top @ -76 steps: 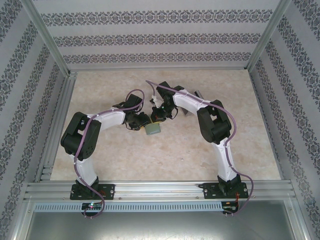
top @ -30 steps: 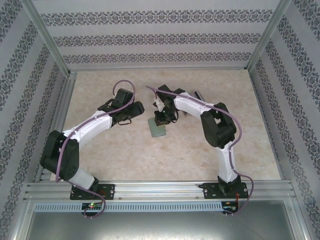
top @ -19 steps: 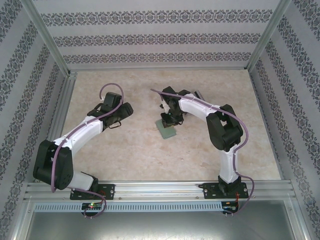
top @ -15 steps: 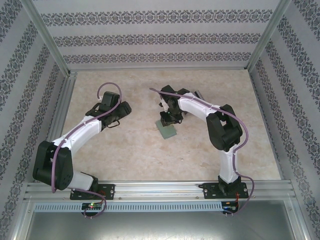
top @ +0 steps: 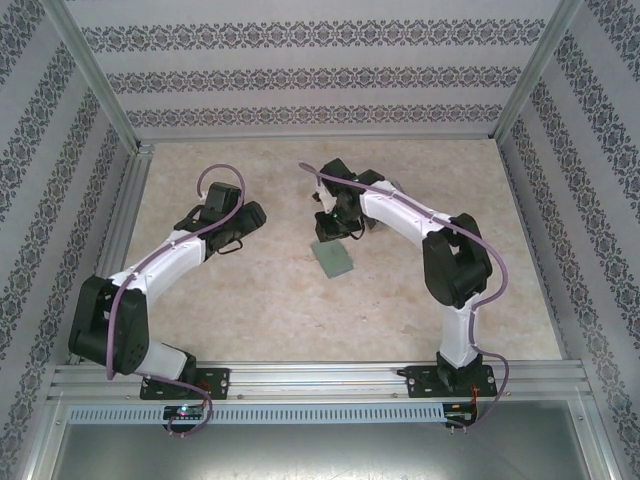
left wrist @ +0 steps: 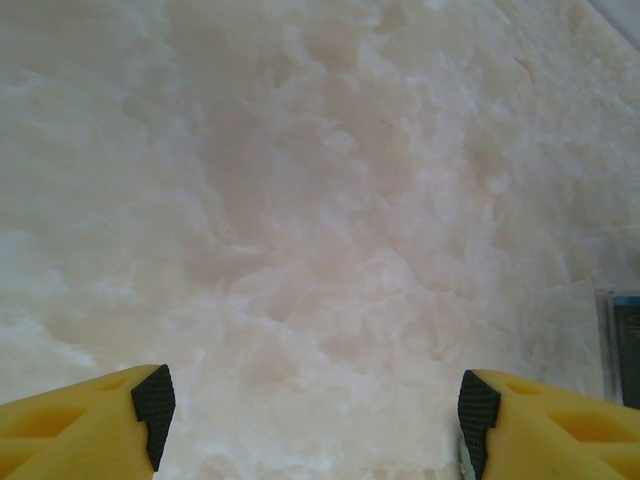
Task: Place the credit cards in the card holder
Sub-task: Move the card holder to the center of the table.
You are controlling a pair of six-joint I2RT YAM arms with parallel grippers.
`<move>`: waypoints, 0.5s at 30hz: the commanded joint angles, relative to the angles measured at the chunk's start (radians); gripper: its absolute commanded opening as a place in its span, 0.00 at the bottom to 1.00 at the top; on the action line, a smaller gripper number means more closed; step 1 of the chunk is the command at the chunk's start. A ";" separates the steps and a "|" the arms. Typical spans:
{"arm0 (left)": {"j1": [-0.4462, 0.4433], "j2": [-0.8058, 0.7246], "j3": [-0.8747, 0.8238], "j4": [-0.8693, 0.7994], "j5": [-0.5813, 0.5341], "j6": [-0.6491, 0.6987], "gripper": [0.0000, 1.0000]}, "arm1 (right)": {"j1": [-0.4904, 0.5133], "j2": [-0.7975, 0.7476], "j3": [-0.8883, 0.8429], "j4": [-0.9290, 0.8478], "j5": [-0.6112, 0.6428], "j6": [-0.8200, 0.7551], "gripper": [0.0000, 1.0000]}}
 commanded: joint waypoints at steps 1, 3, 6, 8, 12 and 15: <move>0.002 0.049 -0.019 0.097 0.079 -0.043 0.76 | -0.031 -0.030 -0.033 0.015 -0.052 0.005 0.12; -0.010 0.080 -0.009 0.119 0.107 -0.051 0.75 | -0.034 -0.025 -0.051 0.012 -0.064 0.001 0.11; -0.043 0.125 0.016 0.132 0.128 -0.055 0.74 | -0.036 -0.018 -0.079 0.010 -0.068 0.000 0.10; -0.065 0.155 0.039 0.132 0.138 -0.055 0.73 | -0.036 -0.019 -0.098 0.012 -0.067 -0.001 0.10; -0.114 0.211 0.074 0.139 0.150 -0.064 0.73 | -0.034 -0.021 -0.129 0.024 -0.078 0.007 0.10; -0.141 0.253 0.096 0.156 0.166 -0.074 0.72 | -0.030 0.000 -0.138 0.030 -0.072 0.007 0.10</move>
